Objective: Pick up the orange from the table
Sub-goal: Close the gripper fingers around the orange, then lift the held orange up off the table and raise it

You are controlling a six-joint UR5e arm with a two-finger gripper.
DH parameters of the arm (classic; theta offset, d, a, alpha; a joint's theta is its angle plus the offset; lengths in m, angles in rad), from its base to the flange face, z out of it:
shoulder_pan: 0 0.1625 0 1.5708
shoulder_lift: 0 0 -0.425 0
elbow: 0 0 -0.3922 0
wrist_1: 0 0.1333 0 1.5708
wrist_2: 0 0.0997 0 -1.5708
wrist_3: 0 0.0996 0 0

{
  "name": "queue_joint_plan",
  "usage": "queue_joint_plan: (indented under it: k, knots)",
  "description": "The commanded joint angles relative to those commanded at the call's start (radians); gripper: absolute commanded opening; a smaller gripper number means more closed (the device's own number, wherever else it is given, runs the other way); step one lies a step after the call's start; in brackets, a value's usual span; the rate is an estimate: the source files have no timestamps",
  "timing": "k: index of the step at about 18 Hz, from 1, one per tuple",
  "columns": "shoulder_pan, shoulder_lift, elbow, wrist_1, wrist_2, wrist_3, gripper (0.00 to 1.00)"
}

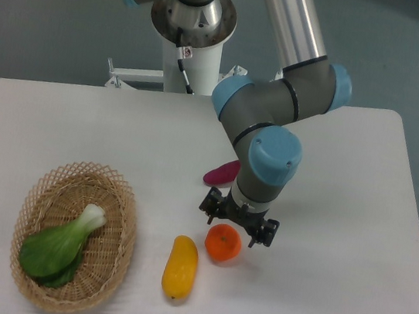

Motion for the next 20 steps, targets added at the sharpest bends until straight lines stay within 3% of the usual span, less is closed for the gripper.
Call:
queue_joint_plan:
  k: [3,10,12,14,16,20]
  knots:
    - [-0.012,-0.028,-0.005,0.048,0.003,-0.040,1.00]
    - [-0.014,-0.043,-0.009,0.065,0.031,-0.037,0.99]
    - [-0.014,-0.043,-0.011,0.066,0.032,-0.038,0.77]
    - [-0.012,-0.040,-0.011,0.066,0.032,-0.038,0.62]
    - [-0.012,-0.035,-0.008,0.066,0.032,-0.040,0.55]
    - [-0.011,-0.020,0.005,0.083,0.032,-0.032,0.55]
